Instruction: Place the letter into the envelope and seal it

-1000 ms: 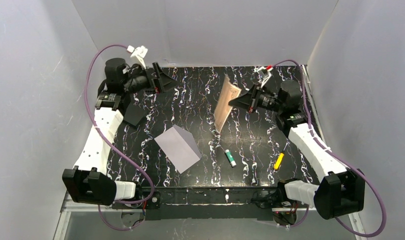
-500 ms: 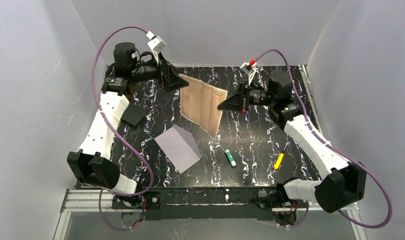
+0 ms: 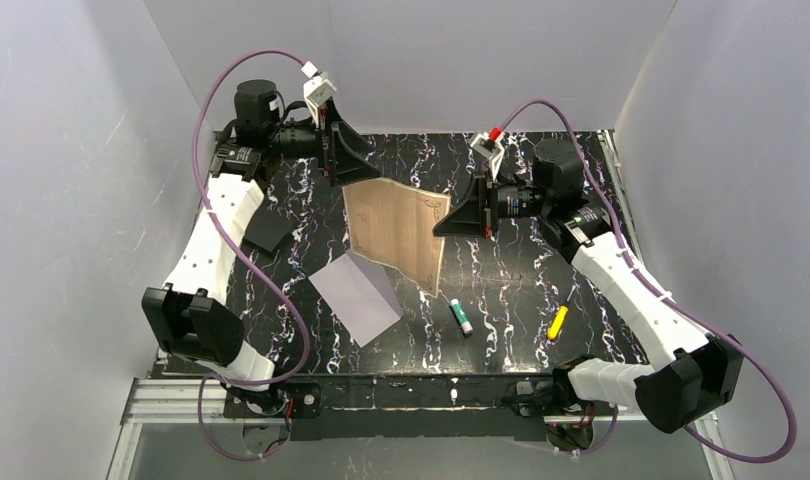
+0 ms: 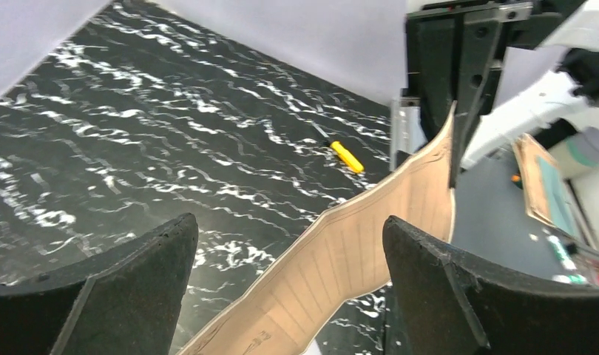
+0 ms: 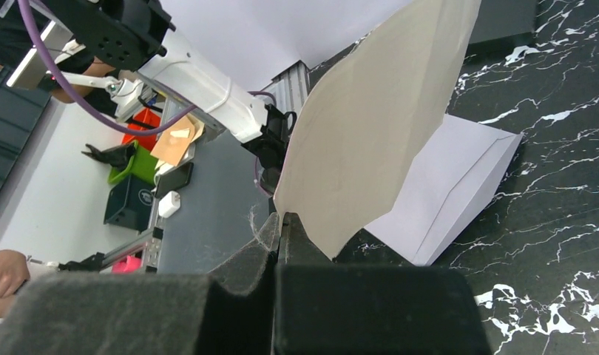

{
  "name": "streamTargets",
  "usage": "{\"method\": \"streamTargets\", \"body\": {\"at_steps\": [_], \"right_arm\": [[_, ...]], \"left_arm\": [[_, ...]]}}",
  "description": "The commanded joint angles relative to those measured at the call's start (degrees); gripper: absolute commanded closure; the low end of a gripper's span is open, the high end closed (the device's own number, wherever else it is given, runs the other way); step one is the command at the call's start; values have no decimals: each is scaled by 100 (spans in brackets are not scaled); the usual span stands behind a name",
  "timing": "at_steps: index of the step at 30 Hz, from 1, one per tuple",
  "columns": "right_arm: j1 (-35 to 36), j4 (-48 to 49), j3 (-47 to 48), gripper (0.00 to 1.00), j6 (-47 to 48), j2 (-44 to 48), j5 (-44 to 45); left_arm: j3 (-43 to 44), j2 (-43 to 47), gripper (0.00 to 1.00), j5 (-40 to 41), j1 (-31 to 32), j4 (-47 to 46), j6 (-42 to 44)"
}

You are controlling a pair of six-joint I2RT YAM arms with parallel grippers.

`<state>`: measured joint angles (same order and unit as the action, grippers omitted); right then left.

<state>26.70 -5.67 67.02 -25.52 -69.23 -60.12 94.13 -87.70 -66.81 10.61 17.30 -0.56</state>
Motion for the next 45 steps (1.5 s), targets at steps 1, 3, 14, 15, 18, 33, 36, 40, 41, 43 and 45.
{"method": "streamTargets", "body": {"at_steps": [1,3,14,15,18,33,36,40,41,43,45], "right_arm": [[142,-19,324,99,108,172,-108],[240,-4,320,99,104,190,-64],[459,-365,465,99,347,173,-177],[459,-360,477,99,360,173,-158],[468,-310,530,99,363,154,-171],[468,-784,741,99,899,-44,-676],[468,-999,831,99,1118,-95,-575],[468,-1451,1064,99,1395,-232,-294],[468,-1538,1140,99,1429,-269,-133],[468,-1610,1289,99,1413,-375,119],[472,-1649,1421,99,1396,-427,461]], "left_arm": [[122,-94,8,-1284,-2,287,-106],[115,-72,8,-1362,2,553,153],[-71,63,31,-1221,-7,1501,836],[-103,106,29,-1277,-9,1541,887],[-196,319,24,-1334,-27,1905,1344],[194,395,71,-851,-64,3367,2367],[315,381,85,-790,-67,3593,2594],[305,416,100,-784,-69,3639,2644],[303,434,100,-751,-68,3647,2645],[310,480,100,-623,-69,3647,2655],[333,509,100,-502,-68,3656,2658]]}}
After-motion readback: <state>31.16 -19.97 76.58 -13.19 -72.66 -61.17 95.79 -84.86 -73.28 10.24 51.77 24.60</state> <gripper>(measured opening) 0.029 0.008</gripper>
